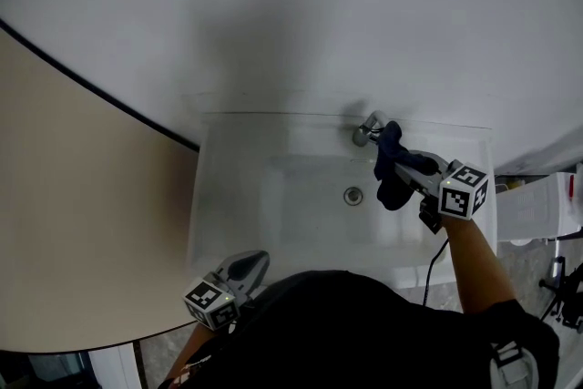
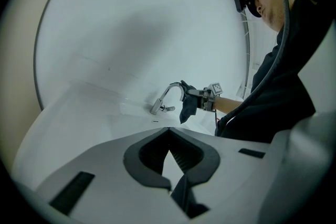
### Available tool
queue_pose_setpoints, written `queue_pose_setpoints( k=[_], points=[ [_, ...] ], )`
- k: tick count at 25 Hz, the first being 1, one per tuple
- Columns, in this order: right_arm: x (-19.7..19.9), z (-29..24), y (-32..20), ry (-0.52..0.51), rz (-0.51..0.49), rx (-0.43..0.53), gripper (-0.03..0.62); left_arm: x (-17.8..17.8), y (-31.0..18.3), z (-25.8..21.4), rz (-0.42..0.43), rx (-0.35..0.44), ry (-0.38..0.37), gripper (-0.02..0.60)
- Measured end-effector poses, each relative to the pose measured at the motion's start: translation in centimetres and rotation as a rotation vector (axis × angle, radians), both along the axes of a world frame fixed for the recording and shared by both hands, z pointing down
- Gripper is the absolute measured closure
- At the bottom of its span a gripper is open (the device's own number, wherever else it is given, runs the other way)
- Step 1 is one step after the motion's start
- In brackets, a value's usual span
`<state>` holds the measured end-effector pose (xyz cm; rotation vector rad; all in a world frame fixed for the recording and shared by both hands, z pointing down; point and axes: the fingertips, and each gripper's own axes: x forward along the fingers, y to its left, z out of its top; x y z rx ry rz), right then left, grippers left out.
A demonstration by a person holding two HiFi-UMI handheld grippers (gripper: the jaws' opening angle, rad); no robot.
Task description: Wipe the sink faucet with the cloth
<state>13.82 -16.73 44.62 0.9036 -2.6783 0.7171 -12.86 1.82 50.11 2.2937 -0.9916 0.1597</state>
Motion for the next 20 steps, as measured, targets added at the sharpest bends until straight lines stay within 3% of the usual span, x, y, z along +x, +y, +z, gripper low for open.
queue_pose_setpoints(
  k=[3,6,13,16,20],
  points=[
    [0.8,-1.4,-2.8,-0.011,0.088,0.094,0.522,-0.1,0.0,0.1,0.002,-0.009,0.003,0.581],
    [-0.2,-2.7,-6.9,0.065,0.059,0.131,0.522,-0.1,0.2,0.3,0.012,-0.010,-0.009,0.581],
    [-3.8,0.4,-14.0,0.219,-0.060,-0.039,0.522,0.5,0.5,-0.3,-0.006,-0.017,0.005,0.581],
    [-3.8,2.1,-15.3,0.150,-0.051,-0.159,0.522,0.3,1.0,-0.1,-0.015,-0.020,-0.008,0.581],
    [-3.1,3.5,-16.3,-0.073,0.018,-0.317,0.522,0.0,1.2,-0.1,-0.035,-0.022,0.021,0.581]
  ],
)
